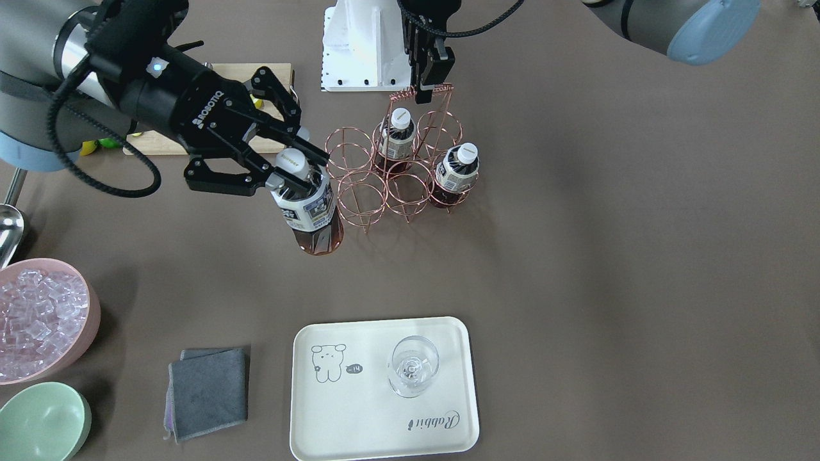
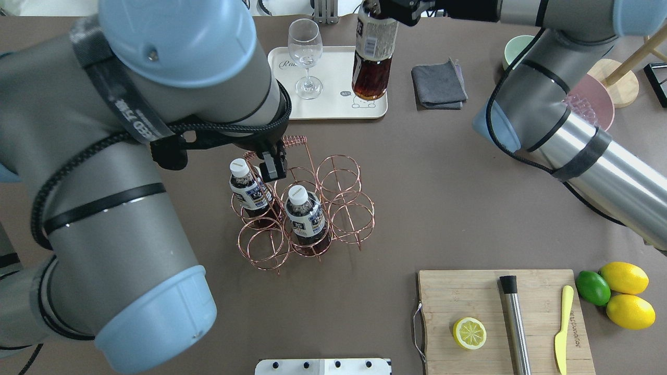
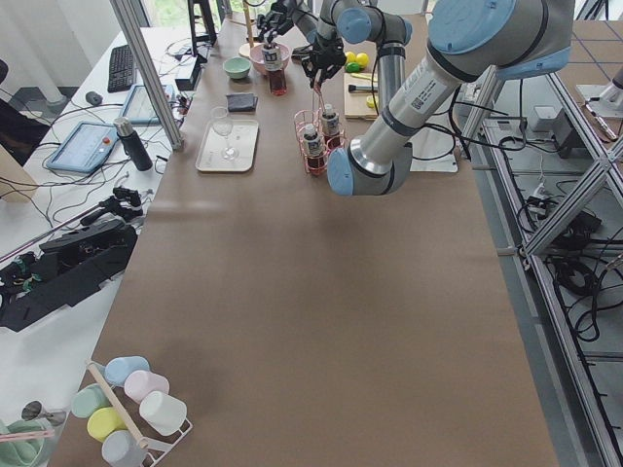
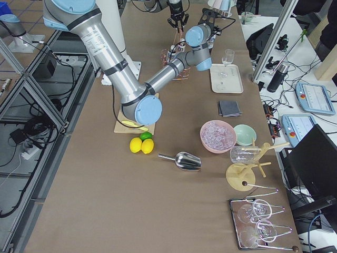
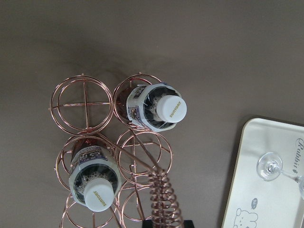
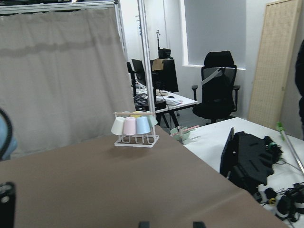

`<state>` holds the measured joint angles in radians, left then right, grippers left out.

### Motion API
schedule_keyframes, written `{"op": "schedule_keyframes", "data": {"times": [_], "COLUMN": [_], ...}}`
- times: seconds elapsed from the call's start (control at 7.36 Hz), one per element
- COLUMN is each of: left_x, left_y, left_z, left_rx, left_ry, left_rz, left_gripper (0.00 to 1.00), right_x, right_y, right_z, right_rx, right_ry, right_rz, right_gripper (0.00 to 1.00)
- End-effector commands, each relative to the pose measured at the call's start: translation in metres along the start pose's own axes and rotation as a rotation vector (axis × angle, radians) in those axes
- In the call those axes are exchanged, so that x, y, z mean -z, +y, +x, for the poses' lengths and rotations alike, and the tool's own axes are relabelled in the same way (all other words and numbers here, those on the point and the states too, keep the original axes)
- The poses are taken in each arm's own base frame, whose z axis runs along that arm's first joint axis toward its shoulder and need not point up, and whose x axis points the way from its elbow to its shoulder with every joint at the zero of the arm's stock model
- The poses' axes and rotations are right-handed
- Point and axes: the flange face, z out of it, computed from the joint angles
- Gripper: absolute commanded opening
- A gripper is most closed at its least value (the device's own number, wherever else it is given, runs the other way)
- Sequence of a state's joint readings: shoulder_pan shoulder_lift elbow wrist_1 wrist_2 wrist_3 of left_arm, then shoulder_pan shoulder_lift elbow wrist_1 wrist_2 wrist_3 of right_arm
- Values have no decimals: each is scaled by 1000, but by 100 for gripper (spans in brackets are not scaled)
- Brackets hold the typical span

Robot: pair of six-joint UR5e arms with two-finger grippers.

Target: Take tea from basket to plate

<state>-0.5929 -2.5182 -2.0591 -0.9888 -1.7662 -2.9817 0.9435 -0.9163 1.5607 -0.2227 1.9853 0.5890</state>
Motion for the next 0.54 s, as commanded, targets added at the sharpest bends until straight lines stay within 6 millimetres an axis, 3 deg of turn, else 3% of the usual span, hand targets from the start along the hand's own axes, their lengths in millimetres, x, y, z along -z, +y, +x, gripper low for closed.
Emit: {"op": "schedule_keyframes", "data": {"times": [0.0,0.14,0.41], "left_x": [34,47,71], "left_y": [-27,-58,-107], "left_z": [45,60,113], "left_rx": [4,8,-50], "left_ry": [-13,-29,-16], "left_rz": [-32,-30,-33], "left_gripper": [0,0,0], "right_x": [-24,-40,-79], "right_y": [-21,-10,17], "right_z": [80,101,131], "right_rx": [-8,3,8], "right_ry": [175,232,342], "right_rz": [-16,-35,-72], "right_gripper": [0,0,0]}}
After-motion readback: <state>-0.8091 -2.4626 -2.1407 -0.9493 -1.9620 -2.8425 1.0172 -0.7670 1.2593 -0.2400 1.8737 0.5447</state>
